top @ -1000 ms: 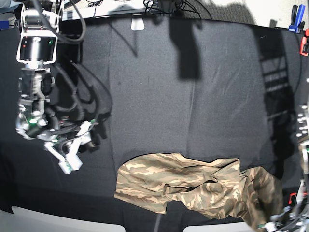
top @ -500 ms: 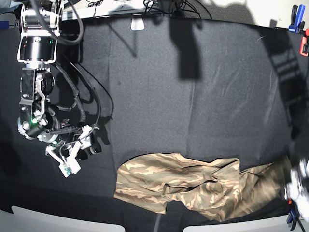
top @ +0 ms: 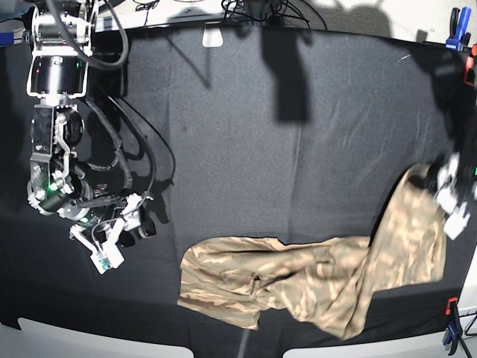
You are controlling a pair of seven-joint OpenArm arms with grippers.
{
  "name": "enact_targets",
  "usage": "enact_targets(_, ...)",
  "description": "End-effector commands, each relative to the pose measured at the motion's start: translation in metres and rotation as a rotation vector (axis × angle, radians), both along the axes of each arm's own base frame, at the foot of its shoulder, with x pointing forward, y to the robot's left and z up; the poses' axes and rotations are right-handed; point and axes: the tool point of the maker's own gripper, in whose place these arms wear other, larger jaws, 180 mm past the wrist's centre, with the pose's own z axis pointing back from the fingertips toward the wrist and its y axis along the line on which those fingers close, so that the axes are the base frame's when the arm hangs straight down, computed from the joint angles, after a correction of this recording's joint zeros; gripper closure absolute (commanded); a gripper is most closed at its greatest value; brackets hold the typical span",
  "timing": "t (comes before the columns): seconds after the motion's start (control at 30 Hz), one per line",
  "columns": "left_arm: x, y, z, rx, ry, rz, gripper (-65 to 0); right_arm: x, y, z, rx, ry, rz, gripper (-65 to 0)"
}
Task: Layout the t-shirt on the table in an organized manner, then fold the t-shirt properly
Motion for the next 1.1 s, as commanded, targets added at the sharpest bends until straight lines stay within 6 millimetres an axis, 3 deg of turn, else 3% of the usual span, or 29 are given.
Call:
enact_targets(0.0, 0.005, 0.023, 0.017, 0.036, -0.034, 0.016, 0.0, 0.011, -0.001, 0.023, 0.018, -0.069, 0.005, -29.0)
enact_targets(0.1, -0.009, 0.056, 0.017, 0.121, 0.003, 0.030, 0.0, 0.011, -0.001, 0.023, 0.019, -0.069, 0.005, -29.0)
enact_targets(0.2, 0.000, 0.087, 0.031, 0.171, -0.074, 0.114, 0.0, 0.011, 0.002, 0.025, 0.039, -0.075, 0.009, -29.0)
enact_targets(0.33, 0.008, 0.100, 0.045, 0.162, -0.135, 0.170, 0.0, 0.016, 0.022, 0.046, 0.183, -0.140, 0.033, -29.0)
enact_targets(0.43, 0.013, 0.094, 0.048, 0.126, -0.158, 0.183, 0.0, 0.024, 0.045, 0.062, 0.279, -0.195, 0.042, -29.0)
enact_targets(0.63, 0.024, 0.065, 0.043, 0.054, -0.175, 0.170, 0.0, 0.066, 0.086, 0.085, 0.437, -0.231, -0.119, -29.0)
enact_targets(0.93, 0.034, 0.015, 0.027, -0.030, -0.168, 0.120, 0.0, 0.122, 0.147, 0.075, 0.622, -0.130, -0.244, -28.4)
enact_targets(1.07, 0.035, 0.009, 0.025, -0.040, -0.168, 0.114, 0.0, 0.133, 0.179, 0.053, 0.588, 0.026, -0.213, -27.9)
